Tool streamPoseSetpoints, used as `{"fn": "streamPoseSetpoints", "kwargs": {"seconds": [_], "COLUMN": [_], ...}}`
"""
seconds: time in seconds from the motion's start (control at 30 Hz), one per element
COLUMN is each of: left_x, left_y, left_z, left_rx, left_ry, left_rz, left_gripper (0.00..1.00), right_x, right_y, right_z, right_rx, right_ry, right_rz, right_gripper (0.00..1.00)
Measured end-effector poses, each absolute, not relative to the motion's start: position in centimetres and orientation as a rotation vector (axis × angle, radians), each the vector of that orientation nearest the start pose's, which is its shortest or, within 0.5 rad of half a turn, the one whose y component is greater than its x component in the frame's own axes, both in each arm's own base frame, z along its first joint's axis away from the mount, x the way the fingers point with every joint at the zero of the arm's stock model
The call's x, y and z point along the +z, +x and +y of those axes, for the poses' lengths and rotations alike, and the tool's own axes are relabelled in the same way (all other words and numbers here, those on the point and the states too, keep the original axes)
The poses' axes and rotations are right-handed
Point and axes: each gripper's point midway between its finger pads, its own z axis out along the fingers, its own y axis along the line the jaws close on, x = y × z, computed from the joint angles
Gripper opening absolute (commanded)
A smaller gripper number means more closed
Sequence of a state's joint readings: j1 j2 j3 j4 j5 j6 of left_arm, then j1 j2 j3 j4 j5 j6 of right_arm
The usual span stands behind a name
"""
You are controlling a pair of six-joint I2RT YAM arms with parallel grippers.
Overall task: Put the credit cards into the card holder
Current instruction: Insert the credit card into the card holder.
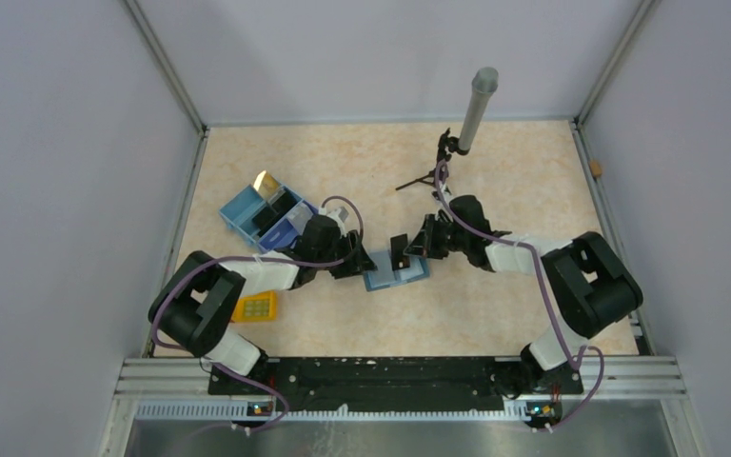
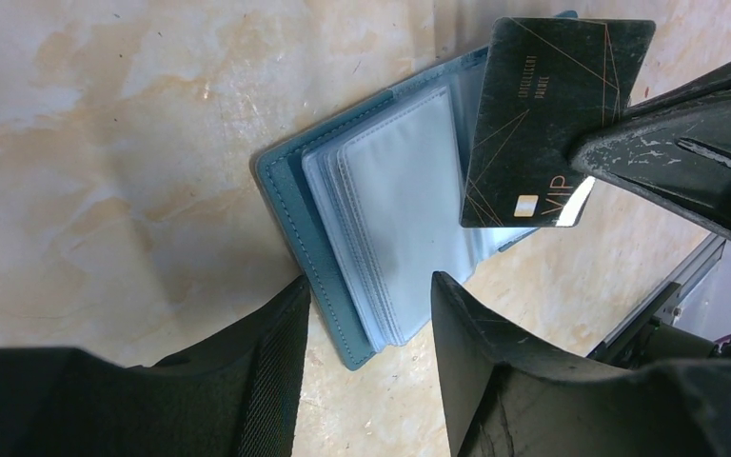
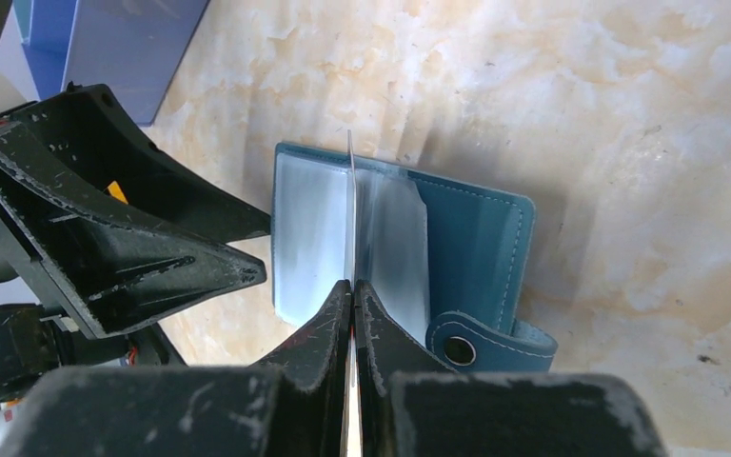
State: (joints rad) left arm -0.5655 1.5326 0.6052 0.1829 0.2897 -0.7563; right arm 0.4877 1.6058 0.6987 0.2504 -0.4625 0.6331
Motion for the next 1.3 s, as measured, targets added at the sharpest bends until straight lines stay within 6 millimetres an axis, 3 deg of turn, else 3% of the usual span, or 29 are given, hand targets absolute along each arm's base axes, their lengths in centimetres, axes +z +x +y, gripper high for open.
{"fn": "streamPoseSetpoints", "kwargs": {"seconds": [0.43, 1.0, 1.3], "left_x": [3.6, 3.5, 3.5], "left_y": [26.0, 26.1, 26.1], "left_z": [-25.6, -25.7, -25.7], "left_rx": [-0.955, -0.954, -0.953], "left_ry": [-0.080, -0.080, -0.081], "left_rz": [2.494, 2.493, 2.492], "left_gripper": [0.51, 0.49, 0.49], "right_x": [6.4, 6.8, 5.8], "right_y": [29.2, 28.6, 28.1], "right_z": [26.0, 26.6, 26.1], "right_rx": [1.039, 1.126, 1.104], "right_ry": [-0.063, -0.040, -0.023], "right_rz": [2.371, 2.362, 2.387], "right_gripper": [0.00, 0.00, 0.00]}}
